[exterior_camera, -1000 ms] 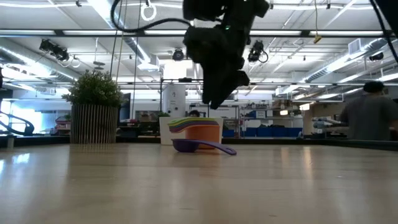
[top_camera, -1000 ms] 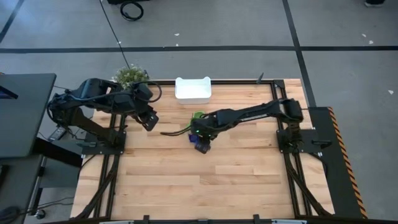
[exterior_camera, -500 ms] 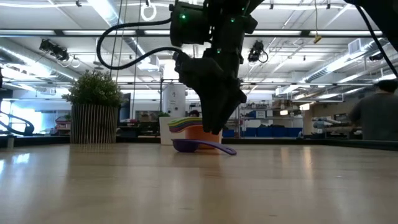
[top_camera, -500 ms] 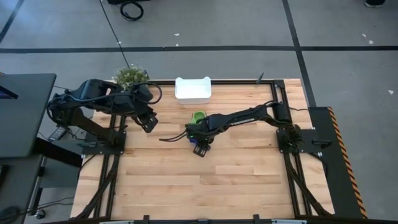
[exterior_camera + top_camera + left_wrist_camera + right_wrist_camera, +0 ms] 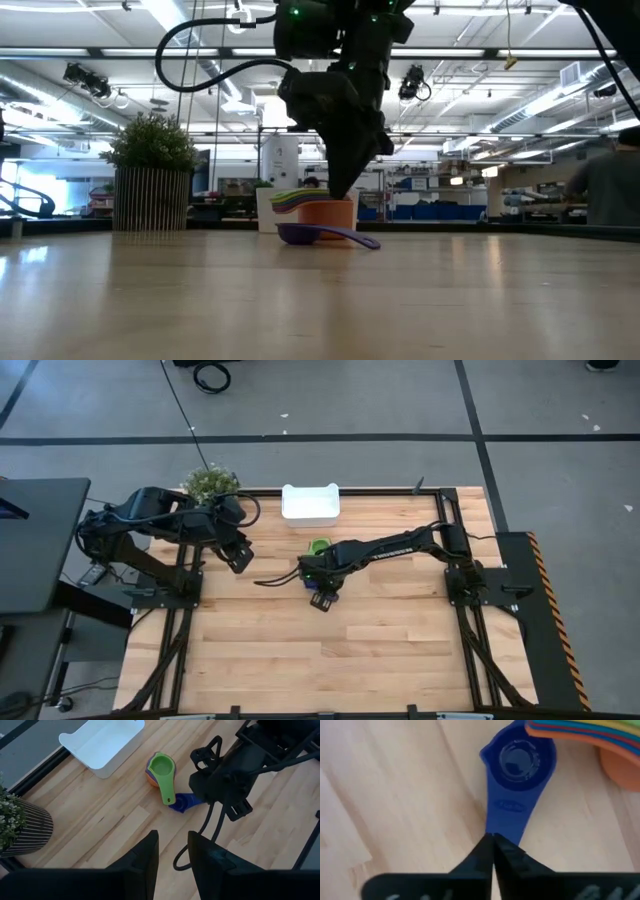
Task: Nest measuring cups in basket
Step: Stack the violet measuring cup on top of the green measuring cup
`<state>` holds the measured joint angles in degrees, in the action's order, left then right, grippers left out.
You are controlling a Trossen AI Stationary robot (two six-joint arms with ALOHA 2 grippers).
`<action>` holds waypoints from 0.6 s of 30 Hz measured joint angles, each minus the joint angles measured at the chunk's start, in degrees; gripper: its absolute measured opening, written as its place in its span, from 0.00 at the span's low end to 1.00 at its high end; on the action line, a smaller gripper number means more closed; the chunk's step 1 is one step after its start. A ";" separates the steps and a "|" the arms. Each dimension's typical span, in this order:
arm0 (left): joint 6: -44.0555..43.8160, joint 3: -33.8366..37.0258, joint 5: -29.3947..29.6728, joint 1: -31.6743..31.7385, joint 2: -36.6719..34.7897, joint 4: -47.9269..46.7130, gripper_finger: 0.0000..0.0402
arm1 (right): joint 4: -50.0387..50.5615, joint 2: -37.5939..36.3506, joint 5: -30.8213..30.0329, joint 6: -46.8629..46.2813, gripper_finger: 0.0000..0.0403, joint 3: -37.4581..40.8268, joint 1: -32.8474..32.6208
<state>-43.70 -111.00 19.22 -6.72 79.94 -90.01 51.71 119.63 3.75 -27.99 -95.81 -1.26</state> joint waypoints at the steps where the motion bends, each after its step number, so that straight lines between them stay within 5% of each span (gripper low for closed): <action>1: 0.00 0.00 0.00 0.00 -0.02 0.00 0.28 | -0.03 0.00 0.71 0.95 0.02 0.00 0.20; 18: 0.00 0.00 -0.02 0.00 0.00 0.00 0.28 | -2.00 0.26 0.13 3.46 0.38 1.40 1.84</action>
<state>-43.70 -111.00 19.21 -6.72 79.94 -90.02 49.71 119.90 3.88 -24.53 -94.41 0.58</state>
